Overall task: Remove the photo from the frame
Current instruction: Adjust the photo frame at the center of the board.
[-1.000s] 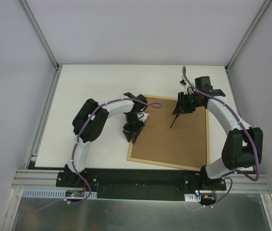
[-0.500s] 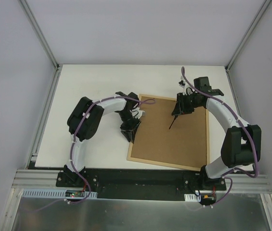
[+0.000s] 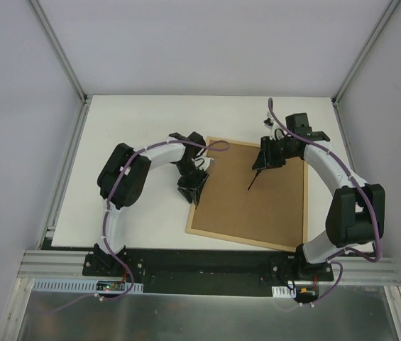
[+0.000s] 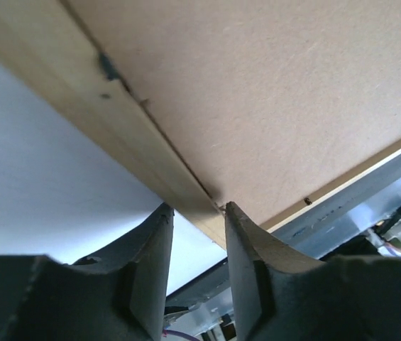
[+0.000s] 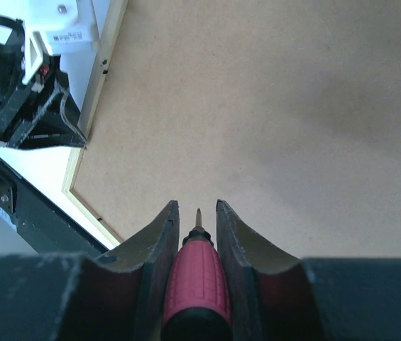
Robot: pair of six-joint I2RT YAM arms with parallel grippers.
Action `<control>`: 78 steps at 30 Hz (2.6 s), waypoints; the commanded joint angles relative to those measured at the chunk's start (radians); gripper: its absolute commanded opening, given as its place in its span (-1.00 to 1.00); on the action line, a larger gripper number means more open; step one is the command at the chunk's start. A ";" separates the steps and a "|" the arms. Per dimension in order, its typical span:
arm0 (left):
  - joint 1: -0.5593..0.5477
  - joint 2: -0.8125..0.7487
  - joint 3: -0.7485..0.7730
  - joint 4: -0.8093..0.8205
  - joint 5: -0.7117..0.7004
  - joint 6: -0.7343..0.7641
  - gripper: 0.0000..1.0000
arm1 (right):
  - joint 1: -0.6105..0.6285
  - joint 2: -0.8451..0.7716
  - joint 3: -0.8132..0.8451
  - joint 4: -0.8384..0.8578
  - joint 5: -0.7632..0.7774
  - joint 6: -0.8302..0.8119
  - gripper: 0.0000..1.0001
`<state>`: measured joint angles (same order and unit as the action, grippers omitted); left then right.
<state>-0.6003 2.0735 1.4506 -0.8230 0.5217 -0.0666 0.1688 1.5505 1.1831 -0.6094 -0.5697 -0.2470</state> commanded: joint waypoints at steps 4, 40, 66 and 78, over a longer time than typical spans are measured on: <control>-0.075 -0.038 0.028 -0.036 -0.132 -0.009 -0.19 | -0.002 -0.023 -0.020 0.057 0.063 0.023 -0.99; -0.084 -0.055 -0.007 -0.065 -0.079 0.048 -1.00 | 0.006 -0.035 -0.017 0.062 0.070 0.018 -0.99; -0.087 -0.027 0.030 -0.099 -0.055 0.076 -0.36 | -0.003 -0.038 -0.005 0.046 0.033 0.028 -0.99; -0.144 0.011 0.040 -0.113 -0.202 0.071 -0.34 | 0.000 -0.056 -0.011 0.056 0.027 0.029 -0.99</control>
<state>-0.7269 2.0434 1.4803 -0.9035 0.4335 0.0071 0.1688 1.5406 1.1629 -0.5640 -0.5201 -0.2207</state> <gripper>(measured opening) 0.327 0.277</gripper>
